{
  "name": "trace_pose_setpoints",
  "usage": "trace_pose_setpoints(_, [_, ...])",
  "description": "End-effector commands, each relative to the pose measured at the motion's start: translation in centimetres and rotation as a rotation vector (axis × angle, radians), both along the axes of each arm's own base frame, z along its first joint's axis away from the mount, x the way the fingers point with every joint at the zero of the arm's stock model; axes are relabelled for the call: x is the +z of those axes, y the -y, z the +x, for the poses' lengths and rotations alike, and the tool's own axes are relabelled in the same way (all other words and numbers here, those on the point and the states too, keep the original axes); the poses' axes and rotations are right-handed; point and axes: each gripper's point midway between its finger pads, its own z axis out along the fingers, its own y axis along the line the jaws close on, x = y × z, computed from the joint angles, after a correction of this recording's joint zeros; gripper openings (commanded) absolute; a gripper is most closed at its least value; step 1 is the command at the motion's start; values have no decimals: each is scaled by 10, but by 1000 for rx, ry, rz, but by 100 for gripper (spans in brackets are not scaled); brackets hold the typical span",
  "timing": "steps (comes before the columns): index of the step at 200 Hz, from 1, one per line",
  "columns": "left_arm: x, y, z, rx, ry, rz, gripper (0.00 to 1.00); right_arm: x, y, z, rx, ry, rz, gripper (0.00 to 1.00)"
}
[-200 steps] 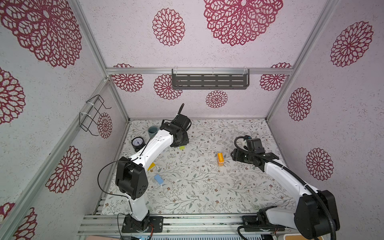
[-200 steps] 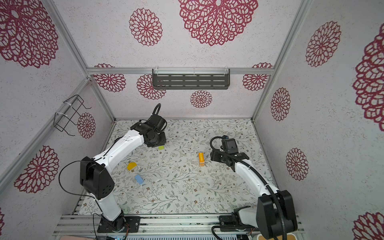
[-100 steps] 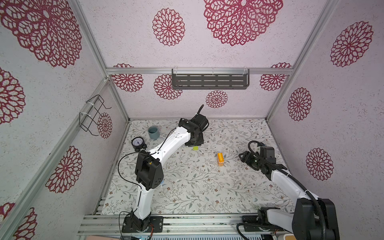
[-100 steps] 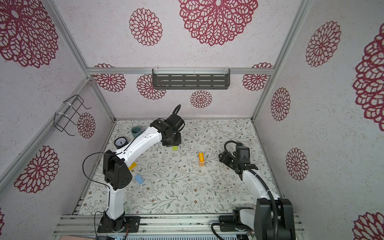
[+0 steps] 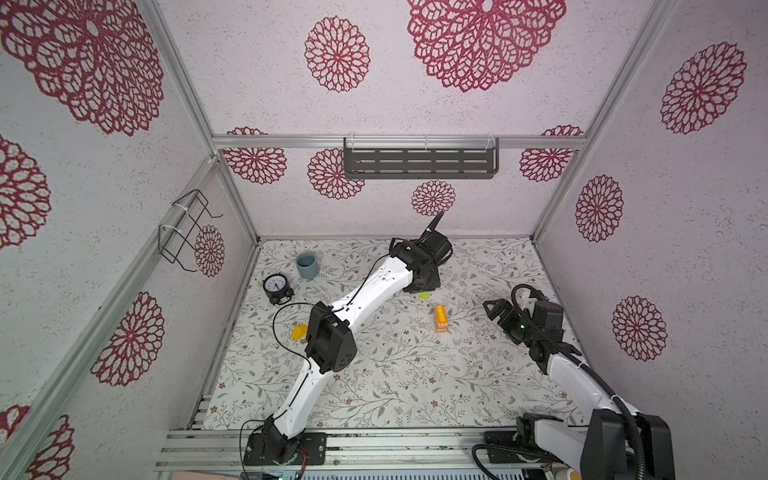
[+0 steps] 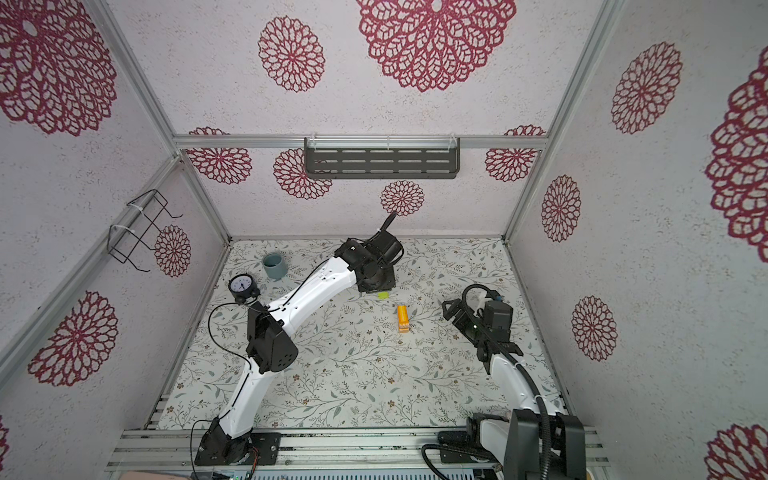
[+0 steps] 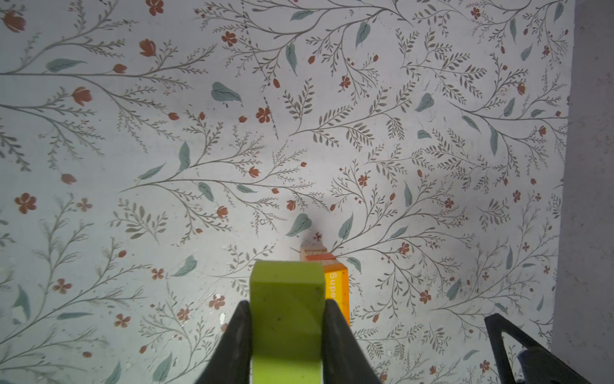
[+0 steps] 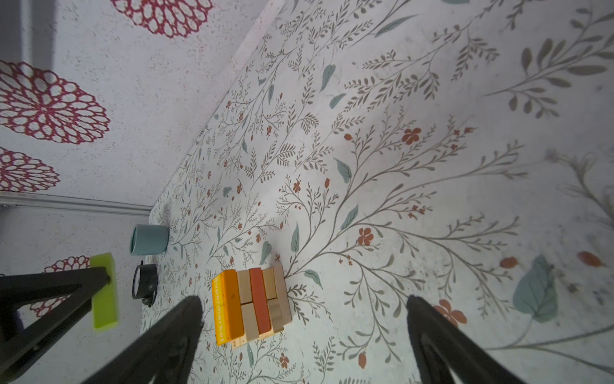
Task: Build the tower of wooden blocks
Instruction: 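Carry the lime green block with the left gripper over the stack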
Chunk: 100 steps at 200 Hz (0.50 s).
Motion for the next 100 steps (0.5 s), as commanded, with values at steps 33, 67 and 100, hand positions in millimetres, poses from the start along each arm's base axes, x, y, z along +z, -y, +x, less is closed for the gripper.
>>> trace_pose_setpoints(33, [-10, 27, -9, 44, -26, -62, 26, 14, 2, 2, -34, 57, 54, 99])
trace_pose_setpoints(67, [-18, 43, -14, 48, -31, -79, 27, 20, 1, 0, -37, 74, 58, 99])
trace_pose_setpoints(100, [-26, 54, -17, 54, -36, -95, 27, 20, 1, -3, -36, 76, 63, 99])
